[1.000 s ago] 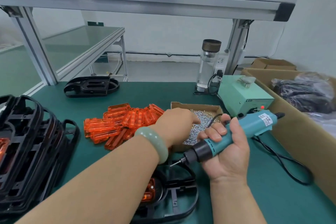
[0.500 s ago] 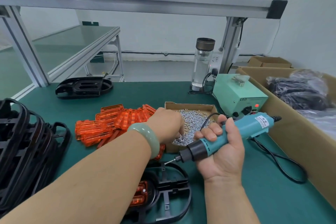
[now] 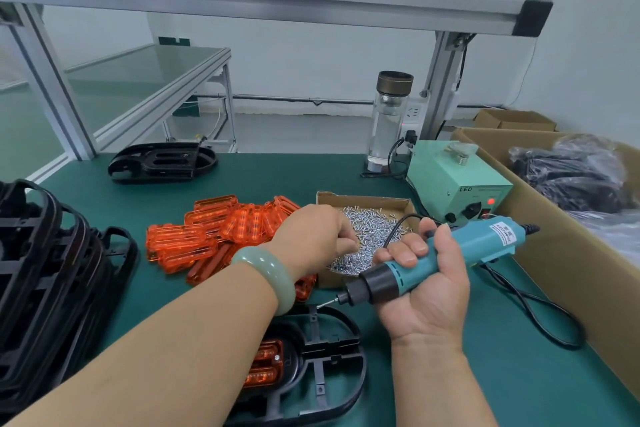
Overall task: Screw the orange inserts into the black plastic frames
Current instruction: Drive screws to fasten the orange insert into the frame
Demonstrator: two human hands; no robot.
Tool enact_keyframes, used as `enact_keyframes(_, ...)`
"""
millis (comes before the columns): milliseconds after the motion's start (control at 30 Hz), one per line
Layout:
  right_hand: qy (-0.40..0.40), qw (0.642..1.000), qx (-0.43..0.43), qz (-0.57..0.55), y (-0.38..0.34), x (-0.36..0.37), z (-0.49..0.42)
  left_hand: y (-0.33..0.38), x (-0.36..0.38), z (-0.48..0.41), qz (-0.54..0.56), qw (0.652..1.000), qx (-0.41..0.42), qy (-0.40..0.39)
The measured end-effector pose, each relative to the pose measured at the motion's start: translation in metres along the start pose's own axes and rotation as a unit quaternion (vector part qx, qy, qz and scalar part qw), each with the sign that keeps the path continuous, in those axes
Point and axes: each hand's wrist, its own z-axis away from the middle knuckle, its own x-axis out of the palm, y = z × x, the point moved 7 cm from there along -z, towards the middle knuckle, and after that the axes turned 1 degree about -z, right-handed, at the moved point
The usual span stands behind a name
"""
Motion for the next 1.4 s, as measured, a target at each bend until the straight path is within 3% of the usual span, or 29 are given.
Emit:
enact_keyframes(333,0.007,1.000,0.001,0.006,0.001,-0.002,0.002,0.000,-0.003,0.004,-0.003,0.999,-0.024,0.031)
enact_keyframes(467,0.011,1.000,-0.003,0.003,0.000,-0.003,0.002,-0.006,-0.016,0.007,0.094,0.989,-0.060,0.101)
enact_keyframes(533,0.013,1.000,-0.004,0.004,0.000,-0.003,0.002,-0.015,-0.020,0.011,0.200,0.965,-0.109,0.130)
enact_keyframes(633,0.016,1.000,-0.007,0.007,0.000,-0.003,0.003,-0.025,-0.017,0.022,0.408,0.883,-0.182,0.145)
enact_keyframes(733,0.020,1.000,-0.010,0.006,0.000,-0.003,0.003,-0.028,-0.015,0.038,0.510,0.819,-0.224,0.140)
enact_keyframes(1200,0.037,0.999,-0.028,0.001,0.005,0.000,0.011,-0.044,-0.019,0.127,0.603,0.744,-0.232,0.170)
enact_keyframes(1400,0.028,0.999,-0.019,-0.011,0.013,0.011,0.024,-0.053,-0.013,0.170,0.683,0.673,-0.214,0.187)
